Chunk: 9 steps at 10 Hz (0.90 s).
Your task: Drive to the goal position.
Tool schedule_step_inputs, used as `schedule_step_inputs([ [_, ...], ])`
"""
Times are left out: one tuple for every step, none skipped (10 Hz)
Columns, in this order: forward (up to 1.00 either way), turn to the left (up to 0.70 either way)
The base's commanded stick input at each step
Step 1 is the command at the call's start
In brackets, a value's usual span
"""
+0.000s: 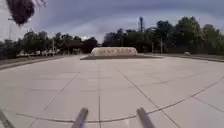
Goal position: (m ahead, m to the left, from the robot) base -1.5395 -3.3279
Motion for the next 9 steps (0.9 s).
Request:
schedule_step_inputs([
  [0.0, -0.5],
  [0.0, -0.5],
  [0.0, -0.5],
  [0.0, -0.5],
  [0.0, -0.5],
  [0.0, -0.5],
  [0.0, -0.5],
  [0.0, -0.5],
  [0.0, -0.5],
])
